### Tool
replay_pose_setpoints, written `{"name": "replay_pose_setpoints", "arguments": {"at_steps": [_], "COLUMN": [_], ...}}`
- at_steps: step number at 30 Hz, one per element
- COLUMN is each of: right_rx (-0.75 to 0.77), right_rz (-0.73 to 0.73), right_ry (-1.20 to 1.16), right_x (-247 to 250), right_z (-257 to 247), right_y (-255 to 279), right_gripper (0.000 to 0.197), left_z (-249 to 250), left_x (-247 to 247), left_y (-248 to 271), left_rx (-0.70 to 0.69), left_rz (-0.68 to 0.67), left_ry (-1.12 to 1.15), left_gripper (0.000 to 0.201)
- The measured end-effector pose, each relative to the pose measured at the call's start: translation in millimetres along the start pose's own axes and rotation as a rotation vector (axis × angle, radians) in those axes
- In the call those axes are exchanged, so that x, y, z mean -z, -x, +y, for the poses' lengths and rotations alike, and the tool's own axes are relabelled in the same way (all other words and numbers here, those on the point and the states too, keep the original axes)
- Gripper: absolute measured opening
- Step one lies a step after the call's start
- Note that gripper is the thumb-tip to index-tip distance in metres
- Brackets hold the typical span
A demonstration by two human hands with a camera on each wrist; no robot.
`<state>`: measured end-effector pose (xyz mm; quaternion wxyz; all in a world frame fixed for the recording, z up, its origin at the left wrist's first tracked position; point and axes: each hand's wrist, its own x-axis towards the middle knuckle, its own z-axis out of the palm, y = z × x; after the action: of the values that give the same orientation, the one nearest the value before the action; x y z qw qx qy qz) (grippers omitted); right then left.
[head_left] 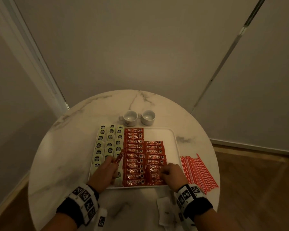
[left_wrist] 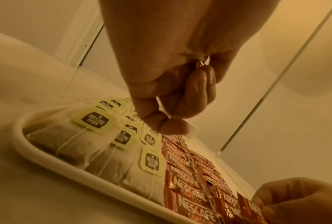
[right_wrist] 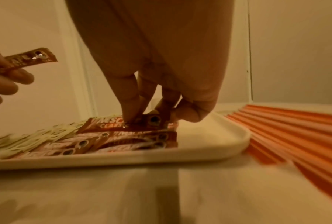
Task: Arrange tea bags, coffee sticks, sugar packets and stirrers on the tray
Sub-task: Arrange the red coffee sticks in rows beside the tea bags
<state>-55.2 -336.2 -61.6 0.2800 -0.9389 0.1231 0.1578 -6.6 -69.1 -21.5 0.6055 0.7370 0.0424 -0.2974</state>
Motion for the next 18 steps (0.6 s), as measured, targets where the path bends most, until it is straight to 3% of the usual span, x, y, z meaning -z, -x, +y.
{"name": "replay_pose_setpoints", "arguments": {"at_steps": [4,8,12,15,18], "right_rx": [-0.031,-0.016,-0.008,0.016,0.153], "right_rz": [-0.003,0.033,0.131,0.137,-0.079], "right_ry": [-0.058,-0.048,-0.053,-0.348,-0.693], "right_x": [-11,-13,-5,13,37], "right_z": [6,6,-3,-23,-59], "right_y": [-4,-3,3,15,36], "right_gripper": [0.011,0.032,0.023,0.008,0.006], "left_z": [1,1,6,16,26], "left_x": [-5,-7,-13,-22,-29], "left_y": [6,6,9,13,13], "left_rx": [-0.074,-0.093,-0.092,-0.085,-0.085], "left_rz": [-0.031,-0.054,-0.126,-0.181,-0.226], "left_ry": [-0.085,-0.150,-0.198,-0.206,-0.162], "left_gripper": [0.016,0.015,0.017,0.019,0.015]}}
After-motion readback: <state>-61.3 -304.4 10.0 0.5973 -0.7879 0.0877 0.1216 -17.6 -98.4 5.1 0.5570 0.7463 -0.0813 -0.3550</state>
